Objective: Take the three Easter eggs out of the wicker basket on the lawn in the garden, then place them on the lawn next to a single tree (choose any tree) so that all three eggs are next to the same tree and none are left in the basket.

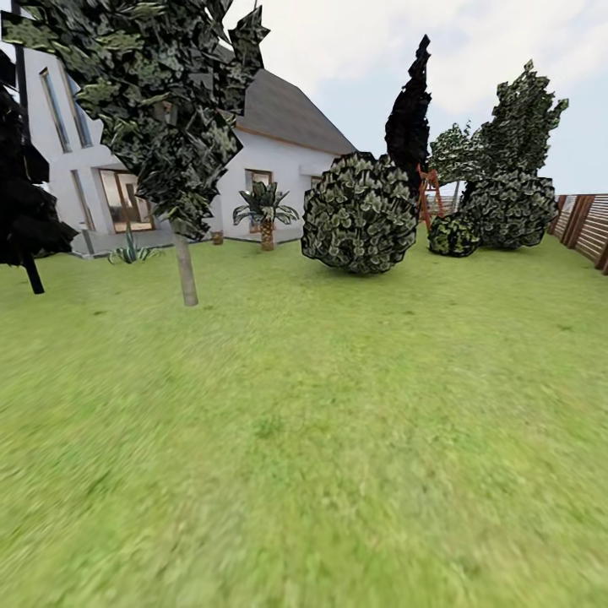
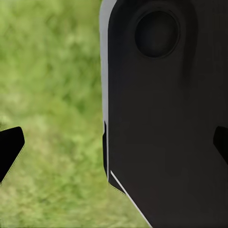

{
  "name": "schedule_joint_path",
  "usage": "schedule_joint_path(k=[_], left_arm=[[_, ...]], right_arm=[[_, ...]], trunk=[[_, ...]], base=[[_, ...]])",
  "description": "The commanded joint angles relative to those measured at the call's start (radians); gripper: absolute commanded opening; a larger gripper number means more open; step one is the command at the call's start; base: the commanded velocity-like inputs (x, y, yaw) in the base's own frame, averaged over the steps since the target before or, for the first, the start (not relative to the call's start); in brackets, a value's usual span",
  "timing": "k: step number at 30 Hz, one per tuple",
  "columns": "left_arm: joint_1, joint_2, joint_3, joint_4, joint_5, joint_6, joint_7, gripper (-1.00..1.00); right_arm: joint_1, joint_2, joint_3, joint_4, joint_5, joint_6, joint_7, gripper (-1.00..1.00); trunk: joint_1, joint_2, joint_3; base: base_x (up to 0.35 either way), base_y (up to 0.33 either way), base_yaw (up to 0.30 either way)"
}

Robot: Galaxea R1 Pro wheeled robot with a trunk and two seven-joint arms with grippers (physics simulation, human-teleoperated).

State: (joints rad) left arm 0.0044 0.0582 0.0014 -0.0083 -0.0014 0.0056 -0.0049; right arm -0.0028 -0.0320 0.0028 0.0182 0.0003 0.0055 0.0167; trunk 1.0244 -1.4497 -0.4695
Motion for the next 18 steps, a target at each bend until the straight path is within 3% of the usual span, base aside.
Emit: schedule_joint_path(k=[1,18], left_arm=[[0.0,0.0,0.0,-0.001,0.0,0.001,-0.001,1.0],[0.0,0.0,0.0,-0.001,0.0,0.001,0.0,1.0]], right_arm=[[0.0,0.0,0.0,0.0,0.0,0.0,0.002,1.0],[0.0,0.0,0.0,0.0,0.0,-0.001,0.002,1.0]], trunk=[[0.001,0.0,-0.001],[0.001,0.0,-0.001]], base=[[0.333,0.0,0.0],[0.333,0.0,0.0]])
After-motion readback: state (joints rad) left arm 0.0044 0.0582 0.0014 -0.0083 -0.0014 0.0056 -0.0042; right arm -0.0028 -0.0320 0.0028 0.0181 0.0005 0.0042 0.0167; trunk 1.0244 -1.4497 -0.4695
